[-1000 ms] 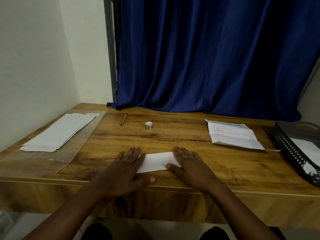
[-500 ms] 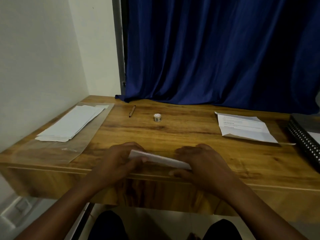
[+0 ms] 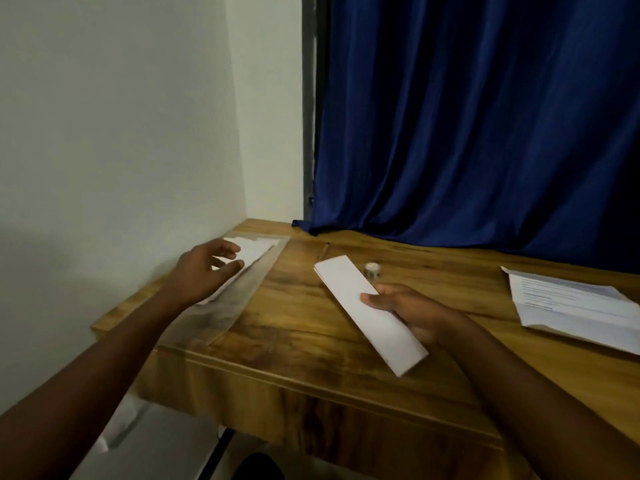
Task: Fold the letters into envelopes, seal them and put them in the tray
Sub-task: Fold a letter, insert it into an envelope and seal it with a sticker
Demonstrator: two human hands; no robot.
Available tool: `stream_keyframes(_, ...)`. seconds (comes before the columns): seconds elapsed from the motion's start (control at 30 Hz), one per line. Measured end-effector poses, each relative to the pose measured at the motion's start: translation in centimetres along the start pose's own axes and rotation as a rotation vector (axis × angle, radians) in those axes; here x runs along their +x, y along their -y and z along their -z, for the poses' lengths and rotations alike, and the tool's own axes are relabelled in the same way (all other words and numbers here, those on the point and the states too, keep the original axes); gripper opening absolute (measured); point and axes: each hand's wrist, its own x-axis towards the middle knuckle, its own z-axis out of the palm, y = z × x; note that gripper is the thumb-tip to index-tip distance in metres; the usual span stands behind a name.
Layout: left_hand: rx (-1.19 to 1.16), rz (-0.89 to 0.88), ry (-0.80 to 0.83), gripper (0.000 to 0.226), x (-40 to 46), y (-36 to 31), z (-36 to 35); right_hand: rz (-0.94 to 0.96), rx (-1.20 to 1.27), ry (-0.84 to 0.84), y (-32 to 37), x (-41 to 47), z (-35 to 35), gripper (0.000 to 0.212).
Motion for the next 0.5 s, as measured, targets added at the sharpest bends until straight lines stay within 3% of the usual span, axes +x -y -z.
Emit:
stream_keyframes(0.1,0.156,0.111,0.023,0.024,2.2,3.4,1.2,0.005,0.066,0.006,-1.4,1.3,0.5,0.04)
stream_keyframes(0.27,0.387,0.155,0.118,0.04,4.6,5.7,0.7,0.05,0.075,0.063,-1.8,1.4,1.7,0.045)
stream_keyframes(0.37,0.493,0.236,0.231,0.059,6.1,5.8,-0.4,0.065,0.07,0.044,-1.7,1.6,1.7,0.023)
stream_keyframes(0.5,0.648,0.251,0.322,0.072,7.0,5.8,-1.7,0.074,0.077,0.072,-1.9,2.0,1.9,0.014)
